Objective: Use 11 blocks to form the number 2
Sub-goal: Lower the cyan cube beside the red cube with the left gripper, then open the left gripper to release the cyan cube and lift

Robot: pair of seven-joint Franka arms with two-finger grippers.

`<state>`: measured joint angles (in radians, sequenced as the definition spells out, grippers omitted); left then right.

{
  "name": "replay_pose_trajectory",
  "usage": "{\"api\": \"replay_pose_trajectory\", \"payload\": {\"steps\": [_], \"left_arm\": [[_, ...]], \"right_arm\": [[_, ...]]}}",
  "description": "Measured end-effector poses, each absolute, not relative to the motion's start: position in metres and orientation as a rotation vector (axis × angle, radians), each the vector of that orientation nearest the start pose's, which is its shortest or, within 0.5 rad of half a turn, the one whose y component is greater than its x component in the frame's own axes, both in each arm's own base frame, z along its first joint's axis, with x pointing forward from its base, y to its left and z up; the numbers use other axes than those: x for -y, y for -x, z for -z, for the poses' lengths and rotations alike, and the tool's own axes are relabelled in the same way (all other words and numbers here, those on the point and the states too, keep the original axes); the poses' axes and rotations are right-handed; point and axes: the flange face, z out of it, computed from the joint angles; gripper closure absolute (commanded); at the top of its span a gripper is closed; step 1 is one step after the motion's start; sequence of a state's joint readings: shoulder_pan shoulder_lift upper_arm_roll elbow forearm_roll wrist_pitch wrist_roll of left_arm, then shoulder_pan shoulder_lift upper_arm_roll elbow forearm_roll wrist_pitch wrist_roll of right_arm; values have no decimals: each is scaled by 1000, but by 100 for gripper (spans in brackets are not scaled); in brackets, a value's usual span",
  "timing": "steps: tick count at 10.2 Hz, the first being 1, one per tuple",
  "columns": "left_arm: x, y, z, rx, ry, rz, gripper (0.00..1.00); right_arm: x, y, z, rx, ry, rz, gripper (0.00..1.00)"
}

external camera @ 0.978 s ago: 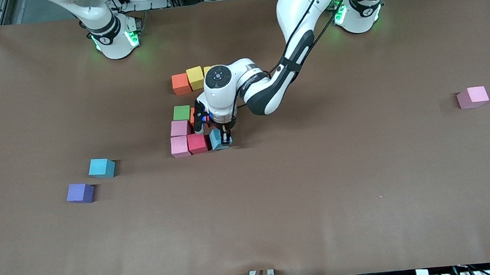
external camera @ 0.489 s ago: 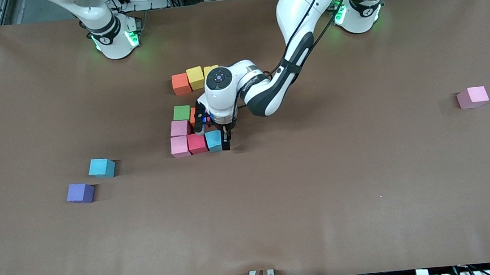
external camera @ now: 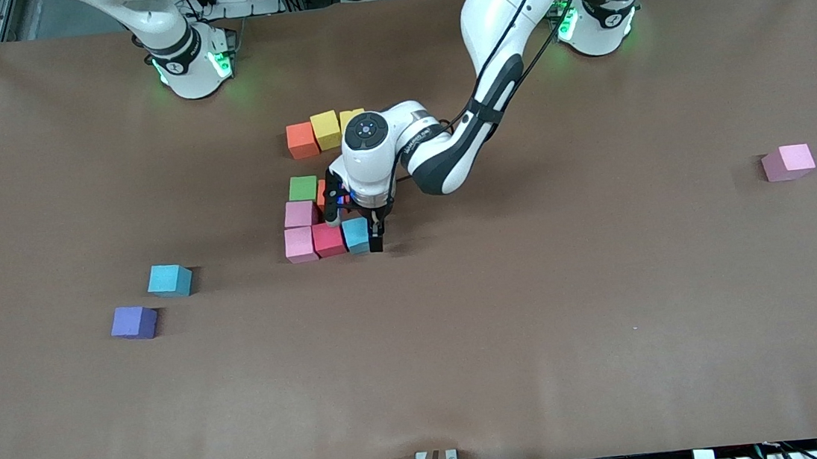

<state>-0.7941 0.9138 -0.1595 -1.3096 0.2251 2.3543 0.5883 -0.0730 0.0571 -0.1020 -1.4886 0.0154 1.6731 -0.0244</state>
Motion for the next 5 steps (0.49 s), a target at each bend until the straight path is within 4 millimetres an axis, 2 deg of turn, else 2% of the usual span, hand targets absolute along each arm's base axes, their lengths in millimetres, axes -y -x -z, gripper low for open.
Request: {"api": "replay_pose_trajectory", "payload": {"steps": [5], "left_arm": [[595, -470, -203, -2265, 2129, 235, 0]], "right_arm": [[98, -575, -641, -235, 3129, 201, 0]]}}
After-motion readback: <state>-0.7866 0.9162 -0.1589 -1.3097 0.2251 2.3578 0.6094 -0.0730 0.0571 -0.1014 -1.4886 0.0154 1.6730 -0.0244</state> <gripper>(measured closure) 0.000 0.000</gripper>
